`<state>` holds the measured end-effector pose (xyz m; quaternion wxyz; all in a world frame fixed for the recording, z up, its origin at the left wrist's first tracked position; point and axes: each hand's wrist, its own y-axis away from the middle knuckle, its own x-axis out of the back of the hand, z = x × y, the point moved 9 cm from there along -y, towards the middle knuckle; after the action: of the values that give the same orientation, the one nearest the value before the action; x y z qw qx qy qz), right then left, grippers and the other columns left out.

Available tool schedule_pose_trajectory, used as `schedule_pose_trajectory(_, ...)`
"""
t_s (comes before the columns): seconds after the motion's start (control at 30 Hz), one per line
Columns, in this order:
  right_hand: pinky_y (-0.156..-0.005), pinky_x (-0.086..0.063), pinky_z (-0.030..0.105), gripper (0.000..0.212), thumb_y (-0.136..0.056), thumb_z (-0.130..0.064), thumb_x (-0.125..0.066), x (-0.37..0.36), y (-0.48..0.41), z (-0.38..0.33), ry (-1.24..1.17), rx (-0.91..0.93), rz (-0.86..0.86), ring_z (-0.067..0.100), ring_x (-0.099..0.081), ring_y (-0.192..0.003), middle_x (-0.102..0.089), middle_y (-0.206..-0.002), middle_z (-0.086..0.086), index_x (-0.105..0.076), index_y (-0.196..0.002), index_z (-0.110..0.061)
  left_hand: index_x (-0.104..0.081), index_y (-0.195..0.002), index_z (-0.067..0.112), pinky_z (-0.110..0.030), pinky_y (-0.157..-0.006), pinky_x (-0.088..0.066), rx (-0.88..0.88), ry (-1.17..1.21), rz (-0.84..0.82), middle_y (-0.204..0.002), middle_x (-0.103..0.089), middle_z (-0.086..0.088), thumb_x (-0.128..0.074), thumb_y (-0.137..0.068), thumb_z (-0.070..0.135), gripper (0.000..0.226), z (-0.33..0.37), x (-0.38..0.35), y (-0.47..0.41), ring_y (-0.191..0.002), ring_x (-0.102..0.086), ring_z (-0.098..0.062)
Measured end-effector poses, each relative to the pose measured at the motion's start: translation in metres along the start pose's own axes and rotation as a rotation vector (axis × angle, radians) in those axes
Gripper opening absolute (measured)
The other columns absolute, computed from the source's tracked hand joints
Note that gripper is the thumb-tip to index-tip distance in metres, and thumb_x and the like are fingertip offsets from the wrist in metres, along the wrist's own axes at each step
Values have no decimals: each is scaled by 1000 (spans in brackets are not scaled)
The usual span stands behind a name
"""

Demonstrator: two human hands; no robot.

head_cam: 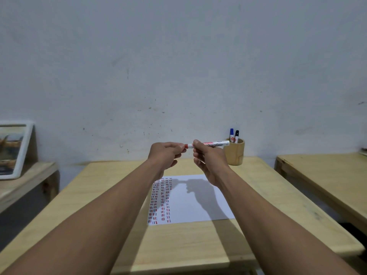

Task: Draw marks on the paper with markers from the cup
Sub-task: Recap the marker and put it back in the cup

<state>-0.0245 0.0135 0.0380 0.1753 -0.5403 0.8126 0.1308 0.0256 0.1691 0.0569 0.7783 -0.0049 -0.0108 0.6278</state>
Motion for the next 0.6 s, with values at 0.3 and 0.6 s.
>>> schedule_pose_trajectory(0.3,-51,-58,23,38,-91,-10,-75,7,-3,7,-149,-128,169,9,-71,-62,-75,-84,7,-63,-125,3,-78,-76,23,-38,-89,-57,-144,-74,62,-89,-78,5,-75,-88,18,14,16,-14,0,-93,-68,-14)
schedule_pose_trajectory(0.6,-51,-47,26,23,-96,-18,-53,24,-5,-41,542,138,147,15,-62,-59,-72,-85,7,-65,-116,-14,-82,-93,16,-19,-74,-46,-303,-184,207,-90,-77,6,-75,-86,20,10,53,-39,-4,-86,-67,-10)
